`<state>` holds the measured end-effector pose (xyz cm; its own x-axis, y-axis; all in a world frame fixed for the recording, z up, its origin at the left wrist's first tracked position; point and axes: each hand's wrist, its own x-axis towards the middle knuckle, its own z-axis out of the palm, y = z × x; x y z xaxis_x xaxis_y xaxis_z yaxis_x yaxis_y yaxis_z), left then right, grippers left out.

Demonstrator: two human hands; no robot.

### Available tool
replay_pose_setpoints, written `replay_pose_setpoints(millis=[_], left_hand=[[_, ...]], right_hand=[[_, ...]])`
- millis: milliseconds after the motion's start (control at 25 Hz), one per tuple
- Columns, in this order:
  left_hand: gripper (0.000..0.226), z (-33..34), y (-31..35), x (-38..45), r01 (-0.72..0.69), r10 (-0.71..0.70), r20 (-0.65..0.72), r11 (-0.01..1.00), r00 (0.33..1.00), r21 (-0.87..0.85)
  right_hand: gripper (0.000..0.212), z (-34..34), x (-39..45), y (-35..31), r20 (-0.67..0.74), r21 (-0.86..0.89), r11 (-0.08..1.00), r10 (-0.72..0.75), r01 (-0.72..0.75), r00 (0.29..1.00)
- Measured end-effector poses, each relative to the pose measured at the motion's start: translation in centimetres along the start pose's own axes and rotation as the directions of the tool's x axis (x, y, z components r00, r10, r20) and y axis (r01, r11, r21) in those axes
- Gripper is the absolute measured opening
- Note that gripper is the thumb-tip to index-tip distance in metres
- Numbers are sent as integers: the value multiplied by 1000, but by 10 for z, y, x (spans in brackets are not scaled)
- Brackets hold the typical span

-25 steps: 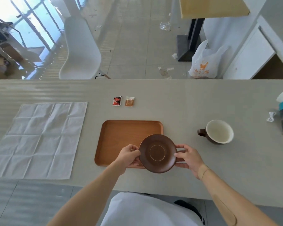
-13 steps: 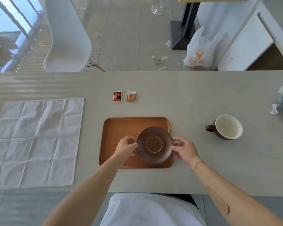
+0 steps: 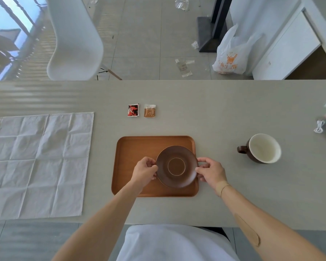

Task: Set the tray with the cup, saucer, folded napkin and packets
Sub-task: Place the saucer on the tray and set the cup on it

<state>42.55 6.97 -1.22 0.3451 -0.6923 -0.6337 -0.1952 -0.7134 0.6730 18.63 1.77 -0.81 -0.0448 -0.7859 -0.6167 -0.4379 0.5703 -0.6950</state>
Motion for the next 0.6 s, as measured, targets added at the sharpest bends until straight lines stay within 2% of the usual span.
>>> replay_pose_setpoints(millis=[160, 360, 600], left_hand=[[11, 0, -2, -2, -4, 4, -8, 1000, 1000, -11], [12, -1, -1, -3, -17, 17, -8, 1000, 1000, -3], [12, 1, -1, -4, -12, 12, -11, 1000, 1000, -2]], right_hand=[[31, 1, 0, 1, -15, -45, 999, -19, 18, 1000], [42, 3, -2, 2, -24, -87, 994, -72, 69, 997], [40, 3, -2, 6, 1, -88, 991, -96, 96, 995]])
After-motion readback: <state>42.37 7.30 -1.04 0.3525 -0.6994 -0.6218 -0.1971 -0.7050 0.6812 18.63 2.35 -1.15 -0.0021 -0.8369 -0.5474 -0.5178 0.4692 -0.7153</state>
